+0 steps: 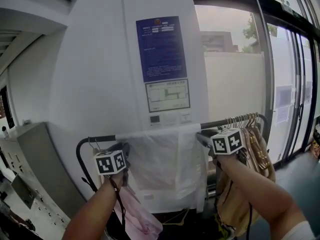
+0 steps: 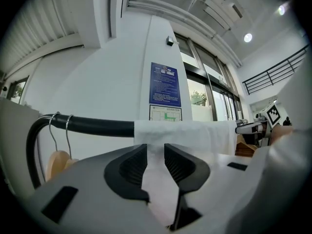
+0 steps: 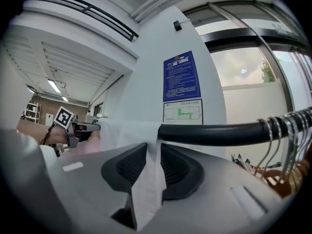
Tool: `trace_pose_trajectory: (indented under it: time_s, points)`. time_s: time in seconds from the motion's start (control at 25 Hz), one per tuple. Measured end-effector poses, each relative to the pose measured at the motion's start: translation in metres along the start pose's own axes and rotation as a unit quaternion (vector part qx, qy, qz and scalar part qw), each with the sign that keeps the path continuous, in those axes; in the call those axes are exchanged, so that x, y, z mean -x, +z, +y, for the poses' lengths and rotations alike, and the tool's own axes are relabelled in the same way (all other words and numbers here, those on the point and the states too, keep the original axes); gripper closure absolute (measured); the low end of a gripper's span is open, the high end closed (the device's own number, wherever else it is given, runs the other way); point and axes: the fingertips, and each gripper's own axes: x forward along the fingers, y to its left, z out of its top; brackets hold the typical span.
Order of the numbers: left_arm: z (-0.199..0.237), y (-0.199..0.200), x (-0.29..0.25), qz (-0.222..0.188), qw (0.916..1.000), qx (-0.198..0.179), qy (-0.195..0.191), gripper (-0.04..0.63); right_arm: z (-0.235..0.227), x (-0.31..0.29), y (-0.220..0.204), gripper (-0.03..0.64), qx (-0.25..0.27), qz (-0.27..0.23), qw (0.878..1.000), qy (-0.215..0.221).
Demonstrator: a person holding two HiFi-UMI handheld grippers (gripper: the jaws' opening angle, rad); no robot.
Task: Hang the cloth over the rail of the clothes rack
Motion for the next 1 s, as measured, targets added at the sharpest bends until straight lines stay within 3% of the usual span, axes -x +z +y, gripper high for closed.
trace_pose_trajectory:
  time_s: [0.16, 0.24, 0.56, 0.64, 0.84, 1.0]
  points:
    - [-0.001, 0.006, -0.004, -0.01, 0.9999, 0.0, -0.007, 0.497, 0.003, -0.001, 0.005, 0.579, 0.016, -0.001, 1.0, -0.01]
    - [0.0, 0.01, 0.0, -0.018, 0.9998, -0.01, -0.003, 0.587, 0.003, 0.002, 0.007, 0.606, 0.025, -0.002, 1.0, -0.015]
    - [0.014, 0.014, 0.015, -0.023, 0.9994, -0.017, 0.017, 0.589, 0.001, 0.007, 0.008, 0.609, 0.027, 0.008, 0.999, -0.02]
    - [0.019, 0.014, 0.016, -0.023, 0.9992, -0.02, 0.024, 0.585, 0.002, 0.005, 0.008, 0.609, 0.023, 0.008, 1.0, -0.019]
    - [0.028, 0.012, 0.005, -0.02, 0.9994, -0.003, 0.028, 0.472, 0.004, 0.005, 0.009, 0.609, 0.024, 0.008, 1.0, -0.018]
    - [0.027, 0.011, 0.002, -0.02, 0.9997, 0.003, 0.01, 0.48, 0.003, 0.006, 0.01, 0.609, 0.02, 0.012, 1.0, -0.021]
